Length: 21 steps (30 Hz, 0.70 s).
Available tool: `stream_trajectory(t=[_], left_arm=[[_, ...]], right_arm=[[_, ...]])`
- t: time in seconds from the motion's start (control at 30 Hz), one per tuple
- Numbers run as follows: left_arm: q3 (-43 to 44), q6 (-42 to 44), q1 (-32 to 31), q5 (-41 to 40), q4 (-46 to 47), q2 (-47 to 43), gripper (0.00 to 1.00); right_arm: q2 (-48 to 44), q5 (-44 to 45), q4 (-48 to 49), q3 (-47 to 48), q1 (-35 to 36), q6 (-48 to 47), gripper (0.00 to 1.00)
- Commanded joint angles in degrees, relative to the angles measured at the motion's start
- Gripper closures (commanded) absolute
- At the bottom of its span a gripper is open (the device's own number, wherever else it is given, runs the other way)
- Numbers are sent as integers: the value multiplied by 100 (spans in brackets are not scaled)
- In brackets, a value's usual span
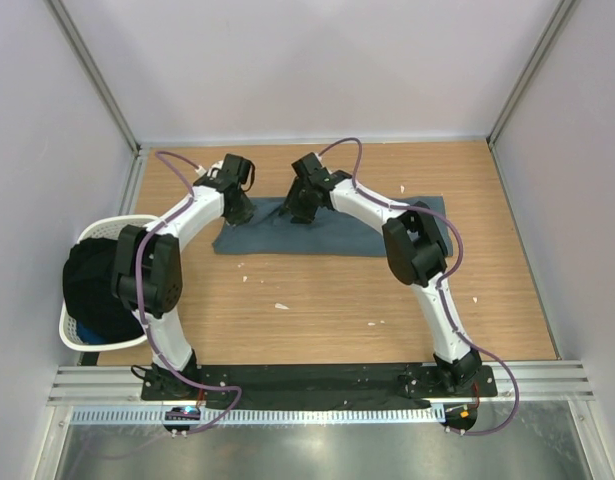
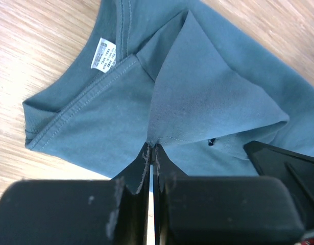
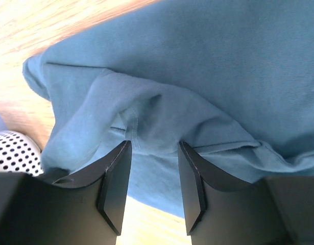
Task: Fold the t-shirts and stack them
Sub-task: Fold the tshirt
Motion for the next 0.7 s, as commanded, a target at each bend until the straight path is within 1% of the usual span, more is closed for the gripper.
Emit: stream_trajectory(t=[0.0, 0.2, 0.43, 0.67], left_arm=[[-12, 89, 79, 99, 252, -251, 100], [-3, 124, 150, 152, 288, -216, 100], [-21, 115, 167, 178, 332, -163, 100], [6, 115, 185, 213, 376, -119, 100]], right_arm=[[108, 161, 161, 329, 101, 228, 53], [284, 21, -146, 637, 172, 263, 52], [109, 126, -603, 865, 268, 176, 44], [222, 249, -806, 1042, 295, 26, 43]])
